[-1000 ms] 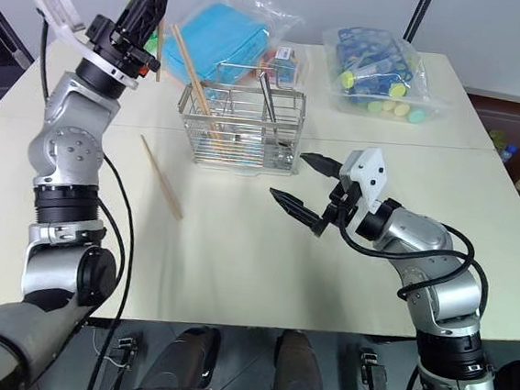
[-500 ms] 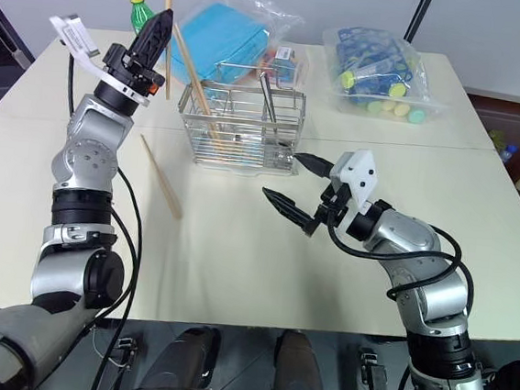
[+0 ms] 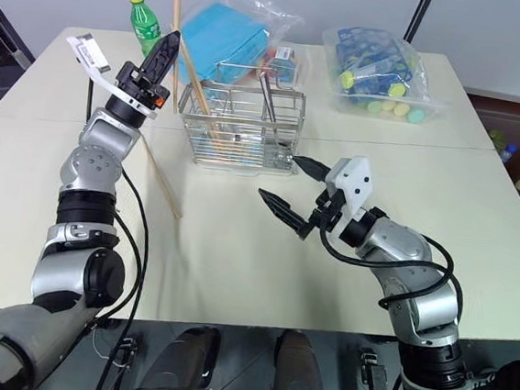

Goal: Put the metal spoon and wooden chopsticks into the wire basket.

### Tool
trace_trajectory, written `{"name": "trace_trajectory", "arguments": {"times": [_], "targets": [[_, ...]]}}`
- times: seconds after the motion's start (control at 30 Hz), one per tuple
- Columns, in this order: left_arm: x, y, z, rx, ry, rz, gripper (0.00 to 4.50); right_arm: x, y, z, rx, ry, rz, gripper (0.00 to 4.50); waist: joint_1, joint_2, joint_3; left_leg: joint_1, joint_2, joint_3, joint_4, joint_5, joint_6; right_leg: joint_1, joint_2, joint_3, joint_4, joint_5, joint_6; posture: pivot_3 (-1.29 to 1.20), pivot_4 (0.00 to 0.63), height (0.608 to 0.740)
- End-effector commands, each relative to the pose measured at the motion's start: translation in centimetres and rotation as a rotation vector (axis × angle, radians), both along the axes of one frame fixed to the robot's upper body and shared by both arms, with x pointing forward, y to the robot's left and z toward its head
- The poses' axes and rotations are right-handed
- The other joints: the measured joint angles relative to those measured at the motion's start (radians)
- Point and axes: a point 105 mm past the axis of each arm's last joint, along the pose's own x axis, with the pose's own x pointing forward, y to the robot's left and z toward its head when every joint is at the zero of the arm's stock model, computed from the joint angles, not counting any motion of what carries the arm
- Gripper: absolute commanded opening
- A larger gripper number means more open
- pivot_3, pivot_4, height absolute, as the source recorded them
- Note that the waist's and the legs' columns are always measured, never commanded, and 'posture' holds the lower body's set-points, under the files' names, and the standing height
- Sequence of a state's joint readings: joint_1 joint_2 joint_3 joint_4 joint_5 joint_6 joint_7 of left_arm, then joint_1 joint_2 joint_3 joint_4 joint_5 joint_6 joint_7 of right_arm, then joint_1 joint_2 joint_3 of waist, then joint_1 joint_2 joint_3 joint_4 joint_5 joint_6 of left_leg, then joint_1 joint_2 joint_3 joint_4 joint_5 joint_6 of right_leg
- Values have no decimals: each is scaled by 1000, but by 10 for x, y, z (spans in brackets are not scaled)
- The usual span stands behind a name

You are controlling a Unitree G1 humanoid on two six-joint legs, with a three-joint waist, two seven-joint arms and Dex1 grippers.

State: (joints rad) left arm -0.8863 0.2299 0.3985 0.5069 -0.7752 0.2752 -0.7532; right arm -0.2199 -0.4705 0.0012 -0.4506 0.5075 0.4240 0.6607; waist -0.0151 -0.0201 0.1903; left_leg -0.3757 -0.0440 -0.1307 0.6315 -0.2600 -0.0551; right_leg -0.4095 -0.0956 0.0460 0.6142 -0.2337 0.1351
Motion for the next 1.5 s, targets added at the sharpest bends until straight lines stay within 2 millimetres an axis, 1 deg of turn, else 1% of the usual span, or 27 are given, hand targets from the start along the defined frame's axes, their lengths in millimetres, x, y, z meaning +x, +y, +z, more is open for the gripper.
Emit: {"name": "trace_trajectory", "arguments": {"times": [0.03,0.23,0.4,0.57,0.8,1.0,1.23,1.5], "targets": [[-3,2,18,-3,-55,-9,10,-7,4,12,15,-69,6,4500,0,0,0,0,0,0,0,0,0,0,0,0,0,0,0,0,150,740],[1,6,18,-15,-45,12,10,-7,6,10,27,-69,-4,4500,-1,0,0,0,0,0,0,0,0,0,0,0,0,0,0,0,150,740],[3,4,22,-14,-55,27,10,-7,9,10,37,-69,-3,4500,-1,0,0,0,0,0,0,0,0,0,0,0,0,0,0,0,150,740],[5,-1,25,14,-67,44,10,-7,10,10,49,-70,-16,4500,0,0,0,0,0,0,0,0,0,0,0,0,0,0,0,0,150,740],[7,-16,27,105,-101,51,10,-7,12,8,72,-69,-34,4500,0,0,0,0,0,0,0,0,0,0,0,0,0,0,0,0,150,740],[11,-22,23,187,-123,114,10,-7,14,8,88,-71,-44,4500,-1,0,0,0,0,0,0,0,0,0,0,0,0,0,0,0,150,740],[17,-32,14,283,-154,212,10,-6,16,8,101,-71,-47,4500,0,0,0,0,0,0,0,0,0,0,0,0,0,0,0,0,150,740],[17,-43,6,314,-161,246,10,-6,17,9,110,-68,-41,4500,0,0,0,0,0,0,0,0,0,0,0,0,0,0,0,0,150,740]]}}
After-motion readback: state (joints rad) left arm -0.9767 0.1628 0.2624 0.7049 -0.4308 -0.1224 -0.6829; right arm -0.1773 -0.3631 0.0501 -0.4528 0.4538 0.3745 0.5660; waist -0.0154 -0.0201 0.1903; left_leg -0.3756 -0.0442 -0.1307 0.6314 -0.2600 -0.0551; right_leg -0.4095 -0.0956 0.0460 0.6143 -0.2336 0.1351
